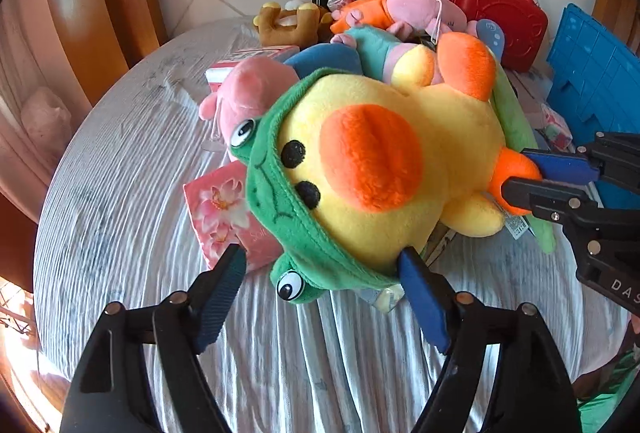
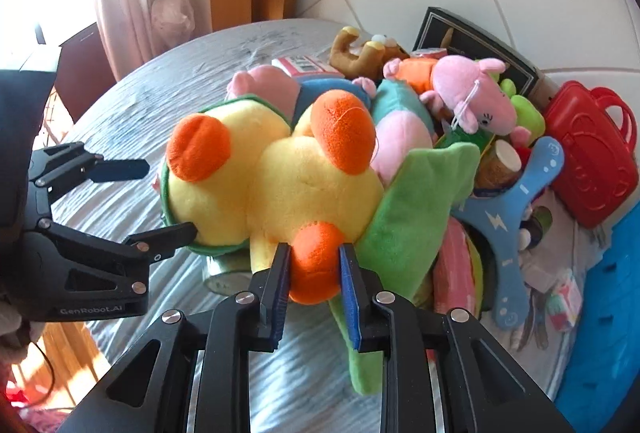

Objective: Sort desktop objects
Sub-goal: 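Grasp the duck plush's orange foot with the right gripper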

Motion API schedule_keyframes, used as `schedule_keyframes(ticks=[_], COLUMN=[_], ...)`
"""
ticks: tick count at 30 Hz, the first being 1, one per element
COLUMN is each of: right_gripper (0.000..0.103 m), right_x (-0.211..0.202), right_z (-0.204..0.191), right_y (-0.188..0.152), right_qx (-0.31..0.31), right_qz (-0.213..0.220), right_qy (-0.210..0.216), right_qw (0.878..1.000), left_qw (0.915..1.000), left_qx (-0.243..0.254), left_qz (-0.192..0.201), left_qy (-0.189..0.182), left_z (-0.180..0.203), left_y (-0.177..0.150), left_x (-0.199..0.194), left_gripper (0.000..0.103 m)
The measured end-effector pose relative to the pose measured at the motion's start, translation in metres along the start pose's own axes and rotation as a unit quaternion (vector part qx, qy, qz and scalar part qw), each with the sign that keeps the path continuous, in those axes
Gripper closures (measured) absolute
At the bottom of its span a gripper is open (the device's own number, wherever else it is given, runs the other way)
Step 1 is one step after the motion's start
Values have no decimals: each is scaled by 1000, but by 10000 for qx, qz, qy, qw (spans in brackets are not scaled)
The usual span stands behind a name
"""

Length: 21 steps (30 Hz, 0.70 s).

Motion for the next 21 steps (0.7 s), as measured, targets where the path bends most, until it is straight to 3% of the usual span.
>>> schedule_keyframes(ticks=[2, 5, 7, 9, 14, 19, 20, 21], right_gripper=[75, 56, 33, 27, 27, 36, 40, 53], right_x=[7, 7, -1, -7, -5, 20, 27, 35], right_z=[6, 15, 21, 26, 44, 63, 65, 67], right_y=[-11, -16, -9, 2, 33, 52, 52, 53], right_qx=[152, 487, 635, 712, 950, 1171, 1163, 1160], right_qz=[-117, -50, 143, 290, 564, 537, 518, 463], right_qy=[167, 413, 500, 487, 342, 267, 237, 211], right_qw=[9997, 9979, 9966, 9958, 9933, 9913, 9916, 9919], left_qw=[9999, 9999, 9998, 9997, 9993, 9988, 9986, 9985], left_qx=[-23, -33, -6, 27, 131, 208, 201, 198], left_qz=[-65, -62, -34, -13, -3, -53, -74, -105], left_qy=[-77, -93, -173, -225, -339, -445, -479, -503], left_z=[1, 2, 2, 3, 4, 4, 4, 5], left_y=[-1, 2, 6, 10, 18, 22, 23, 24], left_x=[5, 12, 14, 18, 24, 33, 36, 38], left_gripper=[25, 25, 25, 25, 25, 21, 21, 21])
Point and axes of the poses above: each gripper's, at about its wrist camera, not at the fingertips, and x roughly the way its jaws point, z to its right, y to its top, the point moved 2 cm from there along x, roughly the way its jaws point, and after that the axes turned 12 degrees about y, right-handed, at the moved point
